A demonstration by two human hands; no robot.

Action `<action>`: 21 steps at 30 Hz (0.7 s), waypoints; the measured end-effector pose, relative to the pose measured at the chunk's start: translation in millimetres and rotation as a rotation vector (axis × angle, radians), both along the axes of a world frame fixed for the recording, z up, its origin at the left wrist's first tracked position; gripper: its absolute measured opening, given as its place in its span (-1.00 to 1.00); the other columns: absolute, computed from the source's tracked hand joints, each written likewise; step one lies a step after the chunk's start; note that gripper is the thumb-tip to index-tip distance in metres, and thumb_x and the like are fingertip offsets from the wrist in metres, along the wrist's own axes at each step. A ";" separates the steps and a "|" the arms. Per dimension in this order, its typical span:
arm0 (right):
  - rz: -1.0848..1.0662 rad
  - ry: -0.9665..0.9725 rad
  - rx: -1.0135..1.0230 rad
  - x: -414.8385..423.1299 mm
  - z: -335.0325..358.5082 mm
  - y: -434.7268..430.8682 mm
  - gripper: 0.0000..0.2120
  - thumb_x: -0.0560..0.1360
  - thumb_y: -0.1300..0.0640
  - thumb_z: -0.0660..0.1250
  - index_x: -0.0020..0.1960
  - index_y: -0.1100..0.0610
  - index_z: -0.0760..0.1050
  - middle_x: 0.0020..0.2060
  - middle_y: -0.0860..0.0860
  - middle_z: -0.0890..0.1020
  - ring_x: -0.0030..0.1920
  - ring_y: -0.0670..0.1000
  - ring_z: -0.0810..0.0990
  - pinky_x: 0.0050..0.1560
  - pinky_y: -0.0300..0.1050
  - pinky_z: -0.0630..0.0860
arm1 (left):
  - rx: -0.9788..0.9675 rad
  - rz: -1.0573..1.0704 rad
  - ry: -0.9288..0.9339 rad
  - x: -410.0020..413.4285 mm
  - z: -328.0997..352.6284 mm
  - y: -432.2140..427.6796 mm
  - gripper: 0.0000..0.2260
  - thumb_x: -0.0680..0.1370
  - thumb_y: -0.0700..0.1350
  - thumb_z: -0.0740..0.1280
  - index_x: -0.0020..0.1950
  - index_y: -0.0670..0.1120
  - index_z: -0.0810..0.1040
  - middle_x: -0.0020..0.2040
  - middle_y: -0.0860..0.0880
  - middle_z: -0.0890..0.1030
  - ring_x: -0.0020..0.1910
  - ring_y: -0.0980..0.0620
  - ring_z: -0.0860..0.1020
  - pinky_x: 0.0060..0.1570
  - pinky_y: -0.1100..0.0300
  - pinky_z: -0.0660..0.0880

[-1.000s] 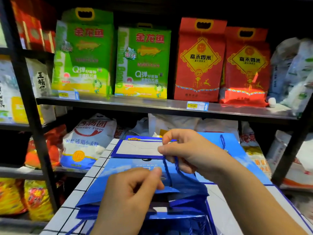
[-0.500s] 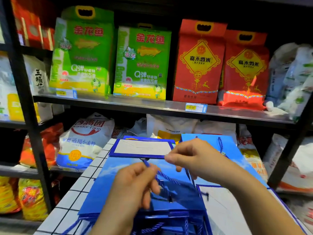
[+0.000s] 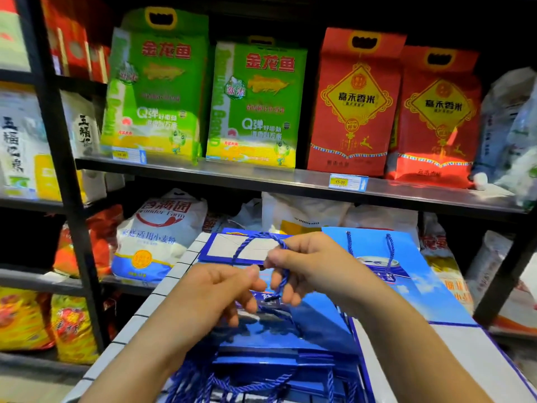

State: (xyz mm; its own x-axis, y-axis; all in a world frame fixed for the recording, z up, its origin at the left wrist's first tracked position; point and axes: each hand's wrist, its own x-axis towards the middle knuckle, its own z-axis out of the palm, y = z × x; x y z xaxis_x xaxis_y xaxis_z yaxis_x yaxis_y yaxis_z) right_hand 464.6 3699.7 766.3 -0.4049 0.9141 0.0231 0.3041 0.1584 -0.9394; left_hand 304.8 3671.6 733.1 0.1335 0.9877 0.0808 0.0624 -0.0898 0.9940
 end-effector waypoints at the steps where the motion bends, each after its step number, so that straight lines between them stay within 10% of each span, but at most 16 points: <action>1: 0.004 0.027 -0.015 -6.4 -2.8 2.6 -0.83 0.55 0.22 0.21 -0.19 0.22 0.49 -0.47 0.02 0.57 -0.57 -0.08 0.50 -0.52 -0.29 0.44 | 0.015 0.001 0.072 -3.6 0.8 -0.6 -0.78 0.47 -0.10 0.34 -0.34 -0.14 0.66 -0.50 0.02 0.54 -0.57 0.17 0.38 -0.54 0.42 0.28; 8: -0.046 0.062 -0.046 -32.6 -16.7 12.4 -0.85 0.53 0.17 0.25 -0.13 0.24 0.50 -0.35 0.12 0.57 -0.50 -0.03 0.53 -0.46 -0.24 0.48 | 0.109 0.101 0.342 -26.8 -9.6 2.5 -0.75 0.48 -0.13 0.35 -0.40 -0.09 0.63 -0.44 -0.10 0.47 -0.47 0.07 0.33 -0.45 0.33 0.29; 14: -0.095 -0.179 0.494 -27.6 -34.2 6.8 -0.77 0.47 0.14 0.34 -0.06 -0.21 0.47 -0.18 -0.15 0.49 -0.27 -0.16 0.49 -0.22 -0.34 0.38 | 0.110 0.176 0.252 -40.0 -13.7 0.1 -0.75 0.50 -0.15 0.32 -0.35 0.00 0.67 -0.42 0.04 0.60 -0.51 0.22 0.38 -0.45 0.42 0.32; 17: 0.077 -0.321 0.607 -29.0 -39.2 3.4 -0.75 0.51 0.16 0.30 0.14 -0.09 0.54 0.07 -0.26 0.46 0.10 -0.29 0.41 0.09 -0.48 0.28 | 0.119 0.118 0.297 -42.0 -14.3 -2.6 -0.79 0.53 -0.20 0.29 -0.27 -0.06 0.63 -0.48 0.12 0.56 -0.51 0.27 0.40 -0.44 0.48 0.30; 21: 0.062 -0.290 0.598 -34.0 -46.1 3.6 -0.83 0.48 0.19 0.34 0.04 0.02 0.61 -0.08 -0.20 0.59 0.03 -0.26 0.49 0.02 -0.50 0.33 | 0.166 0.170 0.282 -43.8 -15.0 -3.3 -0.83 0.45 -0.20 0.38 -0.31 0.00 0.66 -0.41 0.11 0.62 -0.45 0.28 0.46 -0.31 0.40 0.38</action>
State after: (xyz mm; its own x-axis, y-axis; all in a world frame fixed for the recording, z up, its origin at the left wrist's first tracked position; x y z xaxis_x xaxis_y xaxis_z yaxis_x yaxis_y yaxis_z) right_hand 430.6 3703.2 720.2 -0.5221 0.7525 0.4013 0.5049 0.6520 -0.5657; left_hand 261.0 3668.3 718.1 0.0085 0.9742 0.2256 0.3600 -0.2135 0.9082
